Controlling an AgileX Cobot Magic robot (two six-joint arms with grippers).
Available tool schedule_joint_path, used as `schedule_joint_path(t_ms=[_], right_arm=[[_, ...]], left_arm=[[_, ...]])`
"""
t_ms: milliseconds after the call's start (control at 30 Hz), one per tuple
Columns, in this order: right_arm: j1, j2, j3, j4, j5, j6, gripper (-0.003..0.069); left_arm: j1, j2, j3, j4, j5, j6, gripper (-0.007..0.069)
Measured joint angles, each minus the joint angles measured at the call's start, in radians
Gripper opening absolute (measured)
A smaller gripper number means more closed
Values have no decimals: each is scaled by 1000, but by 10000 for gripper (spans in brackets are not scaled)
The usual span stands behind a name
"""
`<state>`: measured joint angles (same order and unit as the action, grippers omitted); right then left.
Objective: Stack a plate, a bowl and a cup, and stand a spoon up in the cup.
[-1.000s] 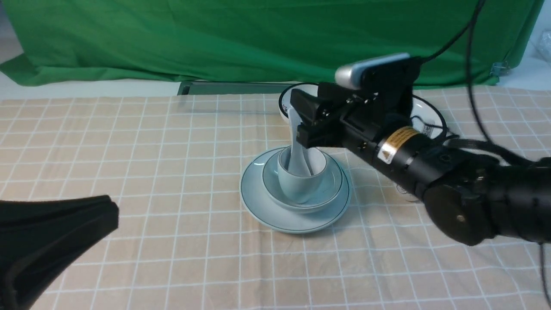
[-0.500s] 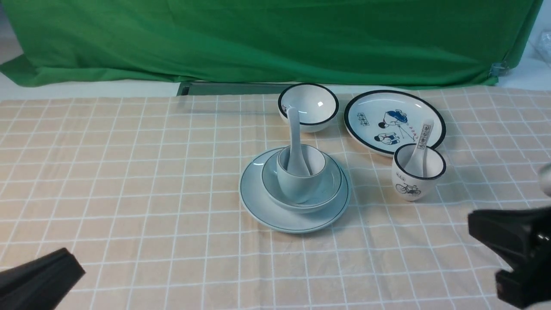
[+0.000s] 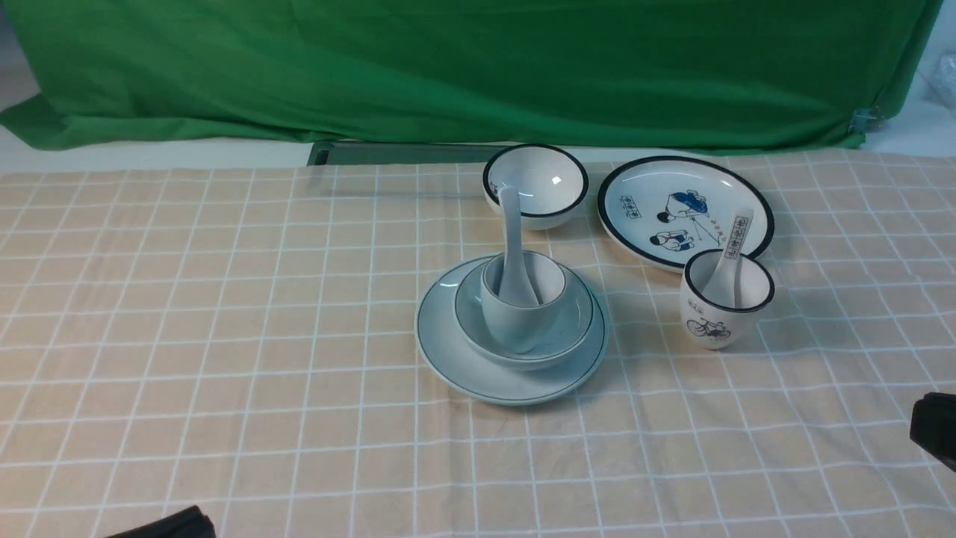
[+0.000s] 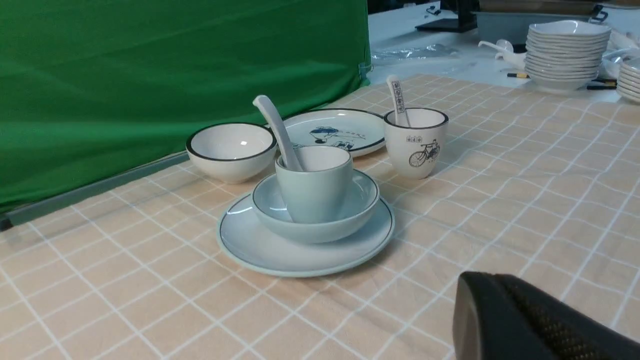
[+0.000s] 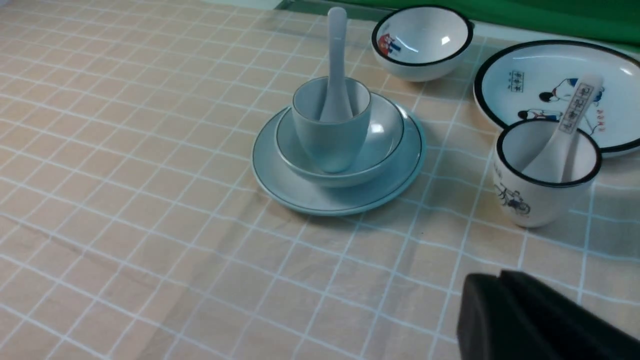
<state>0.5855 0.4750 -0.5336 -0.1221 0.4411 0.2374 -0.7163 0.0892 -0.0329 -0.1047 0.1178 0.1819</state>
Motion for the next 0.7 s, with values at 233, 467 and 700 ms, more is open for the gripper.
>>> schedule_joint_path(t_ms=[233, 467, 700], right_arm=[[-245, -117, 115, 17, -40, -113, 18], [-487, -392, 446, 128, -185, -276, 17], [-526, -473, 539, 143, -206, -286, 17]], left_arm=[[0, 0, 27, 1, 28, 0, 3], [0, 0, 29, 1, 42, 0, 3], [0, 0, 30, 2, 44, 0, 3]])
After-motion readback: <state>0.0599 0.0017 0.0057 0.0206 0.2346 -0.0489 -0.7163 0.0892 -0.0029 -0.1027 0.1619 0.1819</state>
